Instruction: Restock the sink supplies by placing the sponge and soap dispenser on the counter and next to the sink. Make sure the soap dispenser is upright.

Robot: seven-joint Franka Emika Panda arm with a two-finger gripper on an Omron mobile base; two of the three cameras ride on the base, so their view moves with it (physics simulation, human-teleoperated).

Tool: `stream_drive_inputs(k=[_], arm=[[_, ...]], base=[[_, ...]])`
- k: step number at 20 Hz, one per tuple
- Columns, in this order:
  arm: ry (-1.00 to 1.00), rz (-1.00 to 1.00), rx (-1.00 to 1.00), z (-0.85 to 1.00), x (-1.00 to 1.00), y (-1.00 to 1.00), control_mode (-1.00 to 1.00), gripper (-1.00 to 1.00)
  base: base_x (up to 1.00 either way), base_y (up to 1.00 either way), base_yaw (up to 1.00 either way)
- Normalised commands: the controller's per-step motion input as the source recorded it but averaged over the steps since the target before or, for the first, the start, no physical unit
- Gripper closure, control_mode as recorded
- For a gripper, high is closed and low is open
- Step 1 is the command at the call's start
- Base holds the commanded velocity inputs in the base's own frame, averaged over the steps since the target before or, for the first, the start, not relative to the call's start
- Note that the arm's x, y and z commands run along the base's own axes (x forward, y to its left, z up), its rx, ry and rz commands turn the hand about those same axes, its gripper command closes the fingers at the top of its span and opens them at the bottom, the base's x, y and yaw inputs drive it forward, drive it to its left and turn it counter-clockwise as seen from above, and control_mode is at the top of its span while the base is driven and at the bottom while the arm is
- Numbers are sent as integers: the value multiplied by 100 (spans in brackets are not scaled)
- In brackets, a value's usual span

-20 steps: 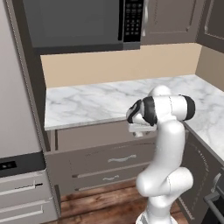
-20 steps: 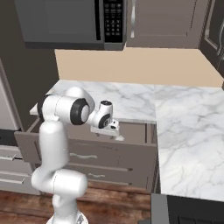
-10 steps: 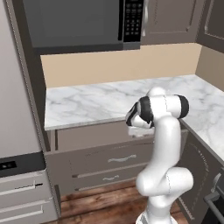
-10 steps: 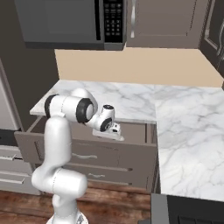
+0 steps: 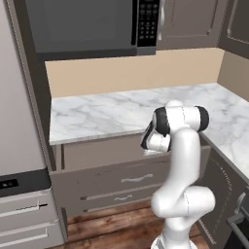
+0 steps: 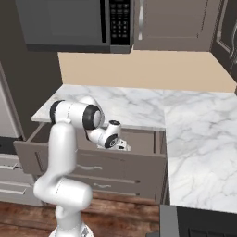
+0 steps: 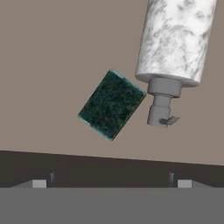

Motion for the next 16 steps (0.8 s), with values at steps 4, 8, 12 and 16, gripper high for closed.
stream_drive_inputs(k=[4,8,12,16], arm=[[0,4,0,6,-93,0,-100,-100],[0,0,0,13,-100,0,-100,-100],[0,0,0,11,-93,0,-100,-100],[0,0,0,0,-81,0,-100,-100]], base=[[0,0,0],[0,0,0],[0,0,0],[0,0,0]])
